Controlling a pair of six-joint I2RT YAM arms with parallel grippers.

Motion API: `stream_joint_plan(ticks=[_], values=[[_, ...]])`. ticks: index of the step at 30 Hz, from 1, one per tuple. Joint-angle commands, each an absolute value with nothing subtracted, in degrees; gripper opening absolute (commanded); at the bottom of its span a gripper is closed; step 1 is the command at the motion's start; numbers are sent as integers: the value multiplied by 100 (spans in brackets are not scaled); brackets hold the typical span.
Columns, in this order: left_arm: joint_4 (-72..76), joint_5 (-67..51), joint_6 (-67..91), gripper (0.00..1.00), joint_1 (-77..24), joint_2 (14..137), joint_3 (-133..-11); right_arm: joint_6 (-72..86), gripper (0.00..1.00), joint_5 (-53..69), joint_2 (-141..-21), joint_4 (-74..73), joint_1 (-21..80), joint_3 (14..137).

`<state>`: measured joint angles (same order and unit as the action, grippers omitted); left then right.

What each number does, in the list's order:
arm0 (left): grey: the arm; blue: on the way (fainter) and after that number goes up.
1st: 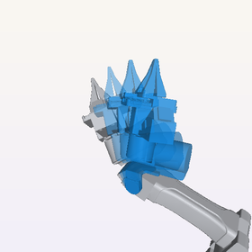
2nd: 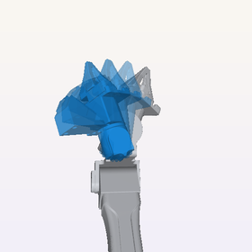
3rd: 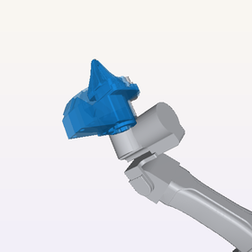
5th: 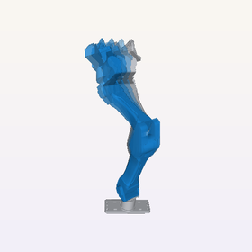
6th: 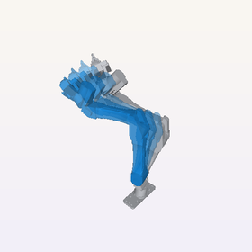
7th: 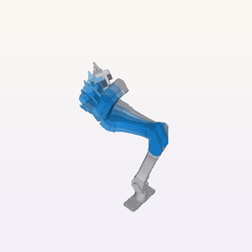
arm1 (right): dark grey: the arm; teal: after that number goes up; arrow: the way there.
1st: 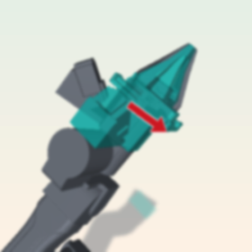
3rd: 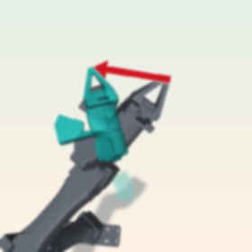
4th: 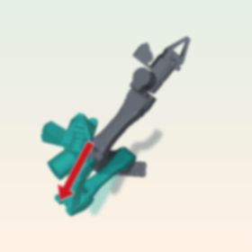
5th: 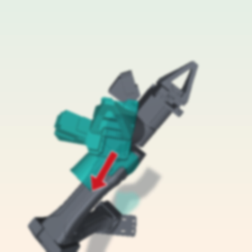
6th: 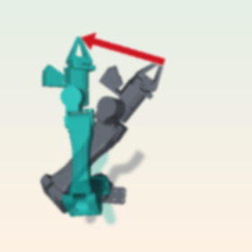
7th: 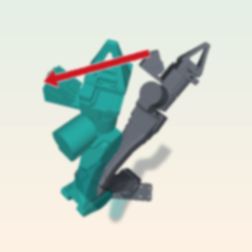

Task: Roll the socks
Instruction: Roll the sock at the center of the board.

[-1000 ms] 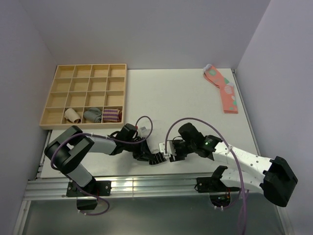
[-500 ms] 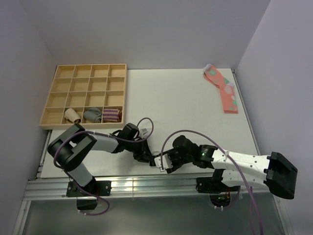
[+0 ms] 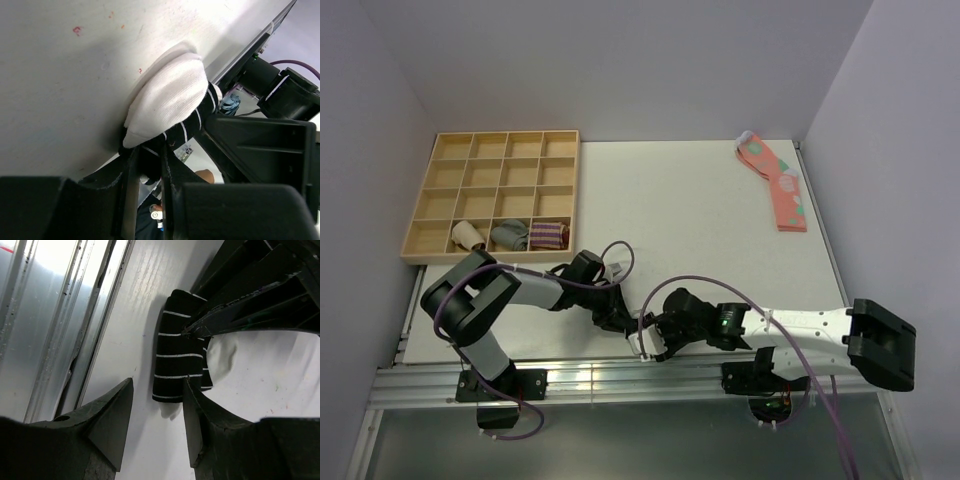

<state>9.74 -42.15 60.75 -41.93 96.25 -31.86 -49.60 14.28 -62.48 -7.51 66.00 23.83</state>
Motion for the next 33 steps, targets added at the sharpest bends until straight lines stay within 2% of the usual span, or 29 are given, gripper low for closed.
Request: stream_joint_plan(ticks=[1,21,25,30,33], values=[[536,-4069,5915,0,-4157,9773,-3208,-5071,51,1108,-6521,-431,6688,2443],[993,-4465,5941,0,-4043,9835,-2857,-5370,45,756,-7514,-97,6715,2839],[1046,-4500,5950,0,-4043,9756,-2804,-5414,37,799,-7716,-184,6715,3023],[1343,-4369,6186,6,-4034,9659,-2690,-5388,30,1089,-7918,-728,6610,3383],[1923,-4106,6581,13,-4034,9467,-2400,-5361,28,1449,-8050,-1299,6399,3743]])
